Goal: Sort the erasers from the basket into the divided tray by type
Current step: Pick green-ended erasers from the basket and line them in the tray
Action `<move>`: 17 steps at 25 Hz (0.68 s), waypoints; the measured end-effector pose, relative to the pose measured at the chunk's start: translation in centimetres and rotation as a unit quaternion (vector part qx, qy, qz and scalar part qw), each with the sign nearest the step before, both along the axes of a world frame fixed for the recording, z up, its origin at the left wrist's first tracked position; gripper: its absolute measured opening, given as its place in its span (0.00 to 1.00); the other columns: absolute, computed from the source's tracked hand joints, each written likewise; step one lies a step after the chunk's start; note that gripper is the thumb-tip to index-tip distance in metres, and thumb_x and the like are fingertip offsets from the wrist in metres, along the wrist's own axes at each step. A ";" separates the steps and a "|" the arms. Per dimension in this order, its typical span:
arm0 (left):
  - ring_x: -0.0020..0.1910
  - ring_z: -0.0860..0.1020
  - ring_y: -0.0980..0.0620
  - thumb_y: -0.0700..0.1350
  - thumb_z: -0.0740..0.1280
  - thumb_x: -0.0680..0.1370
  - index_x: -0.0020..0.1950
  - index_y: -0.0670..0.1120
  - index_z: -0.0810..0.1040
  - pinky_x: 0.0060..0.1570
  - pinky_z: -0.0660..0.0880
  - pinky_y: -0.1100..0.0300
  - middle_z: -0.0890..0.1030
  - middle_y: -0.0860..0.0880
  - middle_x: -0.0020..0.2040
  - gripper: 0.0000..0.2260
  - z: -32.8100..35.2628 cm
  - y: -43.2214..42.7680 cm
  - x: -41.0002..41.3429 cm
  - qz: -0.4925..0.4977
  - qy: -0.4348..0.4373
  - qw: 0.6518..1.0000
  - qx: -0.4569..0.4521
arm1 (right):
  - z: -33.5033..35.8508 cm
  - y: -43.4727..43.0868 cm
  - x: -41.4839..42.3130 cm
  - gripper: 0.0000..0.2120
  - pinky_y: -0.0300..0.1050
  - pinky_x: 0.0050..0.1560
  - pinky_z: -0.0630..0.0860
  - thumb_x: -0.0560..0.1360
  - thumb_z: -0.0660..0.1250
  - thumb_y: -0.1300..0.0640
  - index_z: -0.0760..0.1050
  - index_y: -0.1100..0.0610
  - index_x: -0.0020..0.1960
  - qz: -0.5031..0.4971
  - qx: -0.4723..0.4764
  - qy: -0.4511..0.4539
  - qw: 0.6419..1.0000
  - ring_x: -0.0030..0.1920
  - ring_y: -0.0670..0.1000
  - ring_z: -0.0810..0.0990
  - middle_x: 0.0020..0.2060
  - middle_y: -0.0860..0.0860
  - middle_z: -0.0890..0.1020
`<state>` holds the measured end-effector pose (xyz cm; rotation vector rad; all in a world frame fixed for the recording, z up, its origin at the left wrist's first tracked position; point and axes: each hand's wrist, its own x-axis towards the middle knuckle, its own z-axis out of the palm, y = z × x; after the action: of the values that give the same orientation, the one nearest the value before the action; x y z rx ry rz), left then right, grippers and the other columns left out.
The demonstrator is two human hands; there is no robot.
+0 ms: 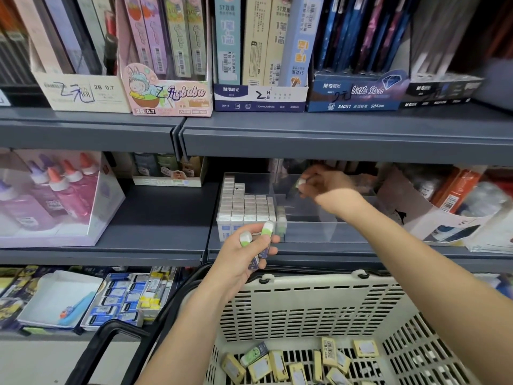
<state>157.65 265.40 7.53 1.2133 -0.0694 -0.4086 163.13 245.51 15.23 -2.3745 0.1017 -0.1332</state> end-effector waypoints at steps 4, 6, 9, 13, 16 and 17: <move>0.40 0.82 0.53 0.38 0.65 0.77 0.56 0.46 0.75 0.27 0.71 0.65 0.85 0.46 0.45 0.09 -0.1 0.0 0.0 -0.002 0.002 1.000 -0.001 | -1.9 1.8 1.0 0.05 0.38 0.45 0.69 0.72 0.69 0.53 0.73 0.51 0.42 -0.019 -0.005 0.000 1.000 0.44 0.51 0.80 0.41 0.50 0.83; 0.40 0.82 0.52 0.38 0.65 0.77 0.56 0.46 0.75 0.28 0.71 0.65 0.85 0.45 0.45 0.09 -0.1 0.1 0.1 -0.003 0.004 1.000 -0.001 | -2.8 2.2 1.4 0.06 0.39 0.47 0.71 0.72 0.69 0.52 0.72 0.49 0.41 -0.009 -0.019 0.012 1.000 0.45 0.51 0.81 0.41 0.49 0.83; 0.40 0.82 0.52 0.38 0.65 0.77 0.56 0.46 0.75 0.28 0.71 0.65 0.85 0.45 0.45 0.09 -0.1 0.1 0.1 -0.006 0.007 1.000 -0.003 | -3.8 2.3 1.6 0.05 0.49 0.53 0.77 0.75 0.66 0.52 0.73 0.47 0.41 0.017 -0.046 0.065 0.997 0.47 0.53 0.82 0.47 0.51 0.83; 0.41 0.82 0.51 0.37 0.65 0.77 0.56 0.45 0.76 0.28 0.71 0.65 0.85 0.46 0.44 0.09 -0.1 0.1 0.2 0.000 0.011 1.000 -0.006 | -3.9 2.0 1.9 0.04 0.52 0.57 0.76 0.78 0.62 0.55 0.75 0.50 0.47 0.038 -0.025 0.088 0.995 0.50 0.55 0.81 0.50 0.53 0.83; 0.42 0.83 0.51 0.38 0.66 0.77 0.55 0.46 0.77 0.29 0.72 0.64 0.85 0.48 0.43 0.08 -0.1 0.1 0.1 0.006 0.011 1.000 -0.003 | -2.9 1.8 0.9 0.07 0.48 0.54 0.77 0.79 0.60 0.58 0.74 0.48 0.47 0.028 -0.024 0.059 0.998 0.49 0.54 0.81 0.44 0.50 0.82; 0.42 0.83 0.51 0.38 0.66 0.77 0.55 0.46 0.78 0.29 0.72 0.64 0.85 0.48 0.43 0.08 -0.1 0.1 0.1 0.007 0.010 1.000 0.001 | -2.5 1.8 0.3 0.08 0.45 0.52 0.77 0.78 0.60 0.58 0.74 0.47 0.45 0.023 -0.015 0.033 0.999 0.47 0.52 0.81 0.40 0.47 0.82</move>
<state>157.71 265.45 7.44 1.2104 -0.0427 -0.4087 163.40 247.33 12.68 -2.4097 0.0777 -0.0359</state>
